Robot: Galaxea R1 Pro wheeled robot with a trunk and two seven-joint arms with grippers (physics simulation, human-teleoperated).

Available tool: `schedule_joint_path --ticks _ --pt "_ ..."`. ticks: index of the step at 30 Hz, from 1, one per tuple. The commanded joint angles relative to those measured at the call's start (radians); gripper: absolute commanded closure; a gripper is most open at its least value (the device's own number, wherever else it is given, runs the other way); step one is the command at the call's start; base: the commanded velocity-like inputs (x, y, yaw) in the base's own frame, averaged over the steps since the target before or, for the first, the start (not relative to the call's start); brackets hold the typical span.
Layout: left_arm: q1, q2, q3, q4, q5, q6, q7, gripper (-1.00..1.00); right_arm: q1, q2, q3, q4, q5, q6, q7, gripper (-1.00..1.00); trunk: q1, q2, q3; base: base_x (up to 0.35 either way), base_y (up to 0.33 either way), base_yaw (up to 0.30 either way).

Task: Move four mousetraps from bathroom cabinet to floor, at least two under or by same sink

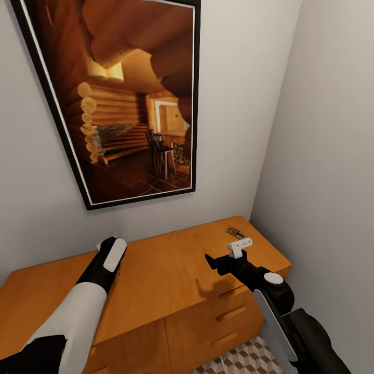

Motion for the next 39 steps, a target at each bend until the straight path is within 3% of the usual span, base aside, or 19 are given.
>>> schedule_joint_path --ticks 1,8,26,34,39 --pt "0.001 0.0 0.0 0.001 0.0 -0.001 0.0 -1.0 0.0 0.0 0.0 0.0 0.0 0.0 0.0 -1.0 0.004 -0.007 -0.003 0.0 0.0 0.0" --pt "0.005 -0.001 0.001 0.004 0.0 -0.002 -0.002 -1.0 0.0 0.0 -0.001 0.0 0.0 0.0 0.0 -1.0 0.031 -0.056 -0.025 0.0 0.0 0.0" --pt "0.006 -0.001 0.001 0.006 0.001 -0.004 -0.002 -1.0 -0.001 0.0 -0.001 0.001 0.0 -0.001 0.0 -1.0 0.031 -0.056 -0.025 0.0 0.0 0.0" --pt "0.006 -0.001 0.001 0.006 -0.001 -0.006 0.0 -1.0 -0.001 0.0 -0.001 0.002 0.0 -0.001 0.0 -1.0 0.061 -0.112 -0.05 0.0 0.0 0.0" --pt "0.006 -0.001 0.001 0.006 -0.001 -0.006 0.001 -1.0 -0.001 0.0 -0.002 0.002 0.0 0.0 0.0 -1.0 0.061 -0.112 -0.05 0.0 0.0 0.0"
